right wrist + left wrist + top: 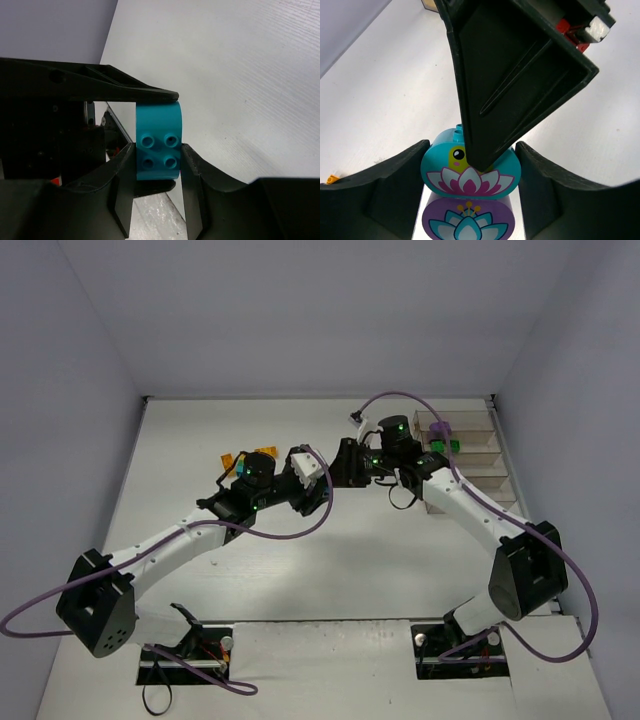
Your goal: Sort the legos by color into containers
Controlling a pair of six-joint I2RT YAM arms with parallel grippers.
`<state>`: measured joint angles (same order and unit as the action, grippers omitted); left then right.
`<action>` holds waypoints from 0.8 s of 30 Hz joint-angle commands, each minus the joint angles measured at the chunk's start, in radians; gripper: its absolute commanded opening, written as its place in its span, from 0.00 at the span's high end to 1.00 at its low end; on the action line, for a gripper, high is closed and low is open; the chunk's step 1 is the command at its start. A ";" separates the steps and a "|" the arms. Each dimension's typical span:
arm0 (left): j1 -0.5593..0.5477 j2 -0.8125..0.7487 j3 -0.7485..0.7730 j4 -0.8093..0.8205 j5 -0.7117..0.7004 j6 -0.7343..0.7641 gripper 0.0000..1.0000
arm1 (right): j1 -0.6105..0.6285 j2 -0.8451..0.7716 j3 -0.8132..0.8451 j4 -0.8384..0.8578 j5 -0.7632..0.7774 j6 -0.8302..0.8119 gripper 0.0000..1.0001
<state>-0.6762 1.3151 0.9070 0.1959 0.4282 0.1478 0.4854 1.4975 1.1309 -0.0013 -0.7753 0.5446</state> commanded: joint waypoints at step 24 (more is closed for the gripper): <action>0.311 -0.120 -0.132 0.357 0.277 -0.661 0.17 | -0.149 0.015 0.090 0.070 -0.136 -0.103 1.00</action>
<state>-0.4244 1.1873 0.8013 0.3523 0.5426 -0.3000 0.3496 1.5364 1.1763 -0.0025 -0.8173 0.4644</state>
